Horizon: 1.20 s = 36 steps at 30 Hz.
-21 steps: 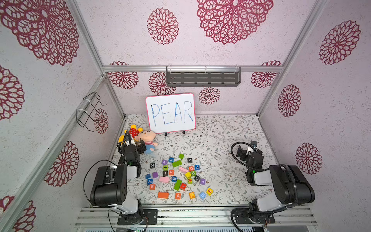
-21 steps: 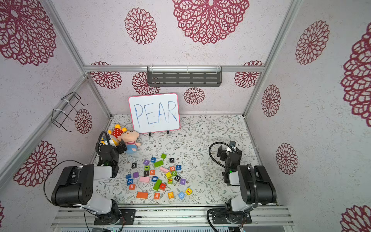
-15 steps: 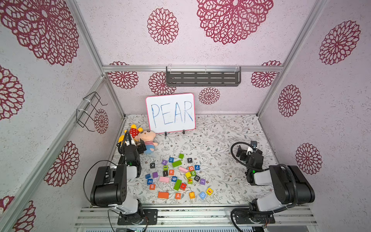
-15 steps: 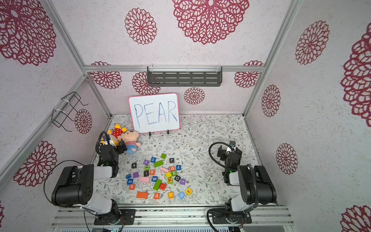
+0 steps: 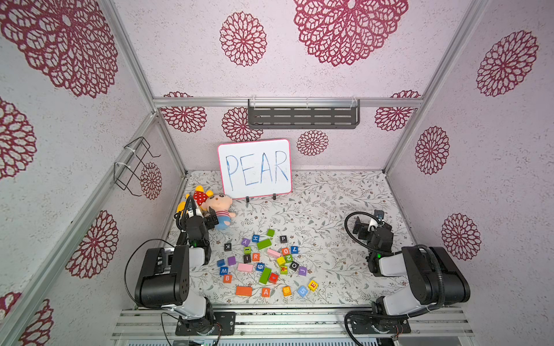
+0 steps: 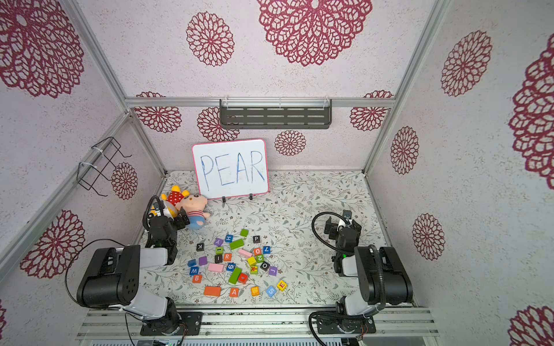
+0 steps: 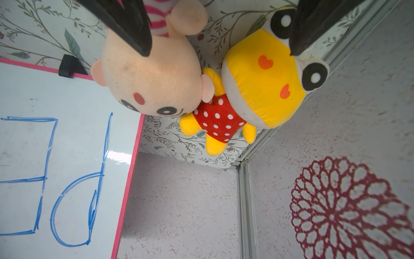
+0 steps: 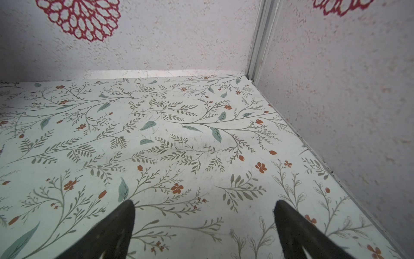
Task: Spell the uppercase word “pear” with letter blocks
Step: Move the letter block to the center of the board.
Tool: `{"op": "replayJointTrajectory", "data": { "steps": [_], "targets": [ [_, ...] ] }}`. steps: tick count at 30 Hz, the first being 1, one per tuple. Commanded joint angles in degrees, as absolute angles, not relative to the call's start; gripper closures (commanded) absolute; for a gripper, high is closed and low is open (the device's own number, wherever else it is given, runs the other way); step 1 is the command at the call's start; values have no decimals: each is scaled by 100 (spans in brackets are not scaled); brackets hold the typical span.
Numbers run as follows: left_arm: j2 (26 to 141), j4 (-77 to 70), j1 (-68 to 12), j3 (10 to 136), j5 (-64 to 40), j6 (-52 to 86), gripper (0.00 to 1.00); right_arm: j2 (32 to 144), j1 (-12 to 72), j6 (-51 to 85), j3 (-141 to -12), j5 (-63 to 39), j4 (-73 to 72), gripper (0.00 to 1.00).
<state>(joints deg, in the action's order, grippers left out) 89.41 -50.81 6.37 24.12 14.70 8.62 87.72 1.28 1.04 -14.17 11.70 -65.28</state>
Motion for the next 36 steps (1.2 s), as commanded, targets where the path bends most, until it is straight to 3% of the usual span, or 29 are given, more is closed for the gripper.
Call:
{"op": "replayJointTrajectory", "data": {
  "steps": [1,5,14,18,26,36],
  "targets": [
    [8930,-5199,633,2373,1459,817,2,8780,132,114,-1524,1134,-6701,1],
    [8590,-4885,589,2400,2227,1021,2,8574,149,-50,-1629,776,-6313,1],
    [7149,-395,-401,3985,3158,1842,2,7320,715,943,-2976,1492,-2682,1],
    [7012,1026,-1116,4463,2878,2733,2,7193,1238,1622,-3236,862,-1811,1],
    [7162,1864,-2150,4616,1672,3546,1,8748,3071,2298,-4612,31,-8,1],
    [6603,2026,-2215,4131,1182,3909,1,9986,4191,2411,-6233,199,724,2]
  ]
}}
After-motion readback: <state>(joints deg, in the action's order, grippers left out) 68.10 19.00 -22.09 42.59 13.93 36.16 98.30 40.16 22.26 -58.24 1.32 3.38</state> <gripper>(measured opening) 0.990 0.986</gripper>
